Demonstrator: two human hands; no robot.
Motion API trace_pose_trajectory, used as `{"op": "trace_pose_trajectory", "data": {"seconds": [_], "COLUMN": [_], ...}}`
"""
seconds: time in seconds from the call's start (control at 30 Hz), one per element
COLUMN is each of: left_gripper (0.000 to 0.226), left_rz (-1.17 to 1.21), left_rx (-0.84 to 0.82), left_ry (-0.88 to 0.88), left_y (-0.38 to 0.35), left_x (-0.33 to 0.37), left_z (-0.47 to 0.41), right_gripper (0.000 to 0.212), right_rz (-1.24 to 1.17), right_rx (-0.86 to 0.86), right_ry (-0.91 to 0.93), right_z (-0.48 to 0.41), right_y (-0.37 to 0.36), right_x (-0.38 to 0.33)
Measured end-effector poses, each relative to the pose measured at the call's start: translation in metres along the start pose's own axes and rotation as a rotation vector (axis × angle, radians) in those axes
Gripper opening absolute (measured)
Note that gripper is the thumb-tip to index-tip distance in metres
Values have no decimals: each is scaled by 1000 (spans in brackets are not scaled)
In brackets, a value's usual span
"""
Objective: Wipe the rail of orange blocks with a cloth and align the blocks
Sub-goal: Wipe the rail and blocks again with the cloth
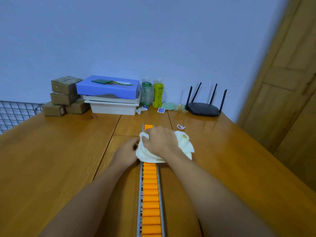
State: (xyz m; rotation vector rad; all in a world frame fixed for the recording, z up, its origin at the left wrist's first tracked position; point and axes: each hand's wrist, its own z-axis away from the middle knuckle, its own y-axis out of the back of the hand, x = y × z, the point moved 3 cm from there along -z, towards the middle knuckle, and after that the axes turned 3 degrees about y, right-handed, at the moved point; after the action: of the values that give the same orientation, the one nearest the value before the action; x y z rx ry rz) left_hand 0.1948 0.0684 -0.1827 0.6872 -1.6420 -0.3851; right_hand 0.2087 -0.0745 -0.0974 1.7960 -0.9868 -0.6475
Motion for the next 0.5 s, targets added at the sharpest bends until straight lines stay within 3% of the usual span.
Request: {"op": "trace_pose_trajectory", "data": {"seconds": [0.2, 0.33, 0.5], "left_gripper": [19, 13, 30], "left_rz": [13, -17, -54], "left_rx": [18, 16, 34], "left_ry": [28, 40, 52], "left_y": [0, -1, -1], "left_x": [0, -1, -5], "left_z": [-1, -2, -4], "right_gripper": [35, 36, 32], "right_rz": [33, 105, 144], "right_rx": [-38, -33, -46], "right_ry": [14, 65, 62], "right_z": [19, 22, 29], "right_y": [-23, -19, -14], "right_x": [-8, -11, 0]}}
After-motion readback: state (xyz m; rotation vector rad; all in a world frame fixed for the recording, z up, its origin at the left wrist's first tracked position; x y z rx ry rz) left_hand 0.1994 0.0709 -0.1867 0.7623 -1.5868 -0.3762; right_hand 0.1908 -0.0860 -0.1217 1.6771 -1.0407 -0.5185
